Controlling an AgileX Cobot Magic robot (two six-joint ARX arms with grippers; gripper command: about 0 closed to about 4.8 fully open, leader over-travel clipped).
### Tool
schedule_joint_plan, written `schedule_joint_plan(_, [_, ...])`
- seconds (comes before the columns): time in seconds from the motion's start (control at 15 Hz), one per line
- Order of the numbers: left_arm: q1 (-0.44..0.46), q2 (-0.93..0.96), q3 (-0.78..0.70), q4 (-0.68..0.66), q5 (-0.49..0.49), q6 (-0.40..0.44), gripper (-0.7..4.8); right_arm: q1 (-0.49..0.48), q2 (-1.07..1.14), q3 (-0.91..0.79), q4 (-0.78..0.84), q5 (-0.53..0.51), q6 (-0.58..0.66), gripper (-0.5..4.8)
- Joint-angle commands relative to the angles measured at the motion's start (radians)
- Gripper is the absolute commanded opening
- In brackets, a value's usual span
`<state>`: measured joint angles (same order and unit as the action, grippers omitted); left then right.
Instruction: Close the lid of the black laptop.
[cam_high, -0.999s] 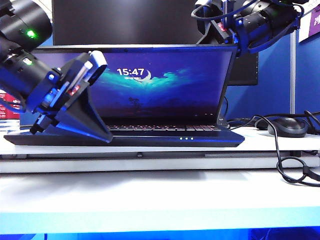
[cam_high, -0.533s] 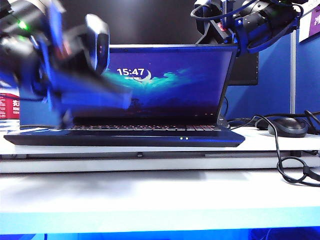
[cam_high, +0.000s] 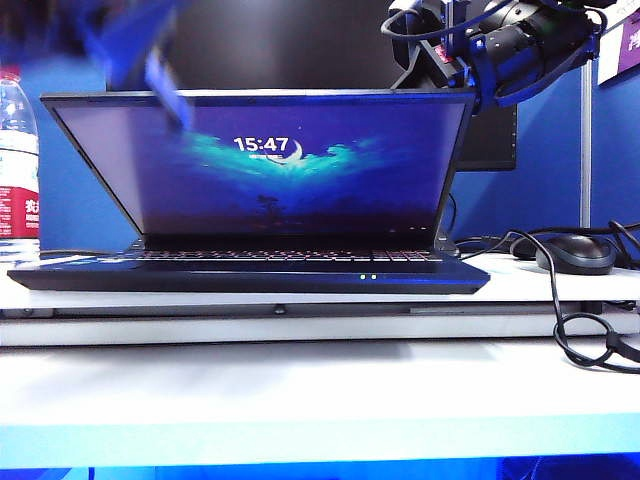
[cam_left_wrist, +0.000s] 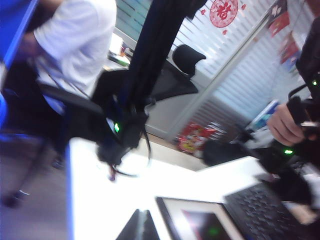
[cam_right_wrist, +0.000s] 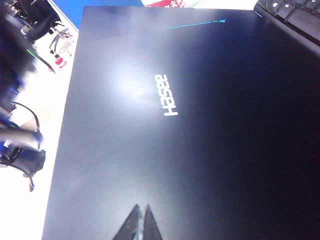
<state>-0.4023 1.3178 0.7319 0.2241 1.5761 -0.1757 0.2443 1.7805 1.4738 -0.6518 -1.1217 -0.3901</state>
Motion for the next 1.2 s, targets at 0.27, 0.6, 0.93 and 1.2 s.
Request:
schedule_joint_plan(0.27, [0.066, -0.142, 0.11, 0.089, -0.896, -0.016, -0.06, 0.003, -0.004, 0.0, -0.026, 0.001, -0.003, -0.02])
schedule_joint_plan(0.6, [0.064, -0.129, 0.221, -0.304, -1.371, 0.15, -0.05, 0.003, -0.004, 0.0, -0.024, 0.001, -0.003, -0.02])
schedule_joint_plan(0.93, [0.064, -0.097, 0.221, -0.366, -1.407, 0.169, -0.06, 0.005, -0.004, 0.0, -0.025, 0.001, -0.003, -0.02])
schedule_joint_plan(1.2, [0.064, -0.035, 0.219, -0.479, -1.4, 0.18, -0.05, 0.005, -0.004, 0.0, -0.041, 0.001, -0.005, -0.02])
